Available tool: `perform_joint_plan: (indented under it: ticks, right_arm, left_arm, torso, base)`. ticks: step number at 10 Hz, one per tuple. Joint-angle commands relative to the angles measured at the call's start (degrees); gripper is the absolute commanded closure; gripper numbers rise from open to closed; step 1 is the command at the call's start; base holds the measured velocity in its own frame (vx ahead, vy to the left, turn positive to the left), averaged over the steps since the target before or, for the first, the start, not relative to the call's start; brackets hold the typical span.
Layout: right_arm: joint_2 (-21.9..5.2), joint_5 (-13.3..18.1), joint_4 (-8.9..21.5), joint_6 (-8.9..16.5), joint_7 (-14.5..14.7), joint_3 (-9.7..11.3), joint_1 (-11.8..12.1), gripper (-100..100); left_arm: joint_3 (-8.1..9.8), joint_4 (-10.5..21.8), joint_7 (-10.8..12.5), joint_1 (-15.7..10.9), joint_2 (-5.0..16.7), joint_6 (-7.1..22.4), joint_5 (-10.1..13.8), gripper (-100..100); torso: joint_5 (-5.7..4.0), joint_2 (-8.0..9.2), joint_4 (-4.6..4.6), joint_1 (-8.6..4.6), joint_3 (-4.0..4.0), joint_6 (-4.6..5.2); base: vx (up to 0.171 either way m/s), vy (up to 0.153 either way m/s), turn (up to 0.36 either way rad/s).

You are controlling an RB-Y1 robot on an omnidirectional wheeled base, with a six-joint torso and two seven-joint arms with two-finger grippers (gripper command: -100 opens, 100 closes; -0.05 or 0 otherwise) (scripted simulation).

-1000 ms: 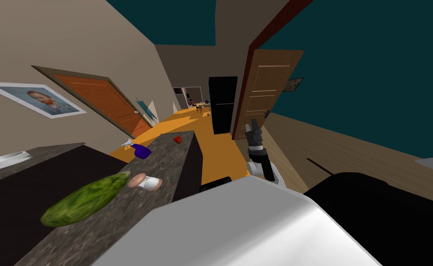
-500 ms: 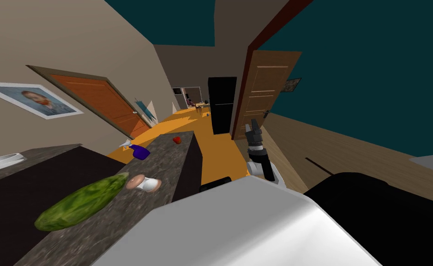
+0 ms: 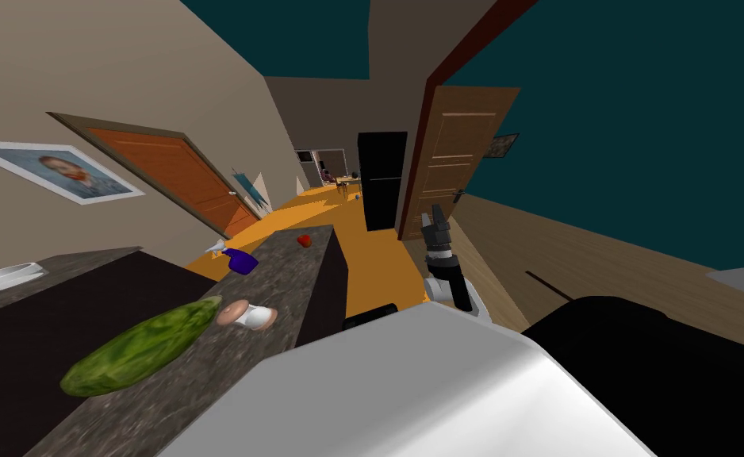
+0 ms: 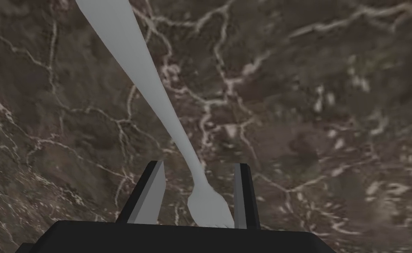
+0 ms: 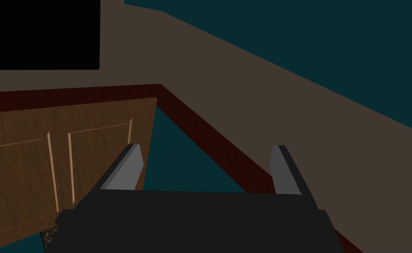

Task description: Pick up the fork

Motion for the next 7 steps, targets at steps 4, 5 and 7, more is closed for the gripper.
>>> perform_joint_plan:
  ticks: [4, 5, 7]
  right_arm:
    - [0.0, 0.0, 0.0, 0.0, 0.0, 0.0, 0.0, 0]
    - [0.0, 0.0, 0.0, 0.0, 0.0, 0.0, 0.0, 0]
    - [0.0, 0.0, 0.0, 0.0, 0.0, 0.0, 0.0, 0]
  left_arm:
    - [1.02, -2.9, 0.9, 1.4, 0.3, 1.2, 0.9, 100]
    - [1.48, -4.1, 1.4, 2.0, 0.4, 1.6, 1.3, 100]
    - [1.35, -3.6, 1.1, 1.9, 0.3, 1.3, 1.2, 0]
  torso:
    - [-0.01, 0.03, 0.0, -0.04, 0.02, 0.0]
    - [-0.02, 0.05, 0.01, -0.07, 0.03, 0.01]
    - [0.0, 0.05, 0.01, -0.05, 0.03, 0.01]
  base:
    - [-0.004, 0.002, 0.013]
    - [-0.011, 0.003, 0.016]
    - [-0.003, 0.001, 0.002]
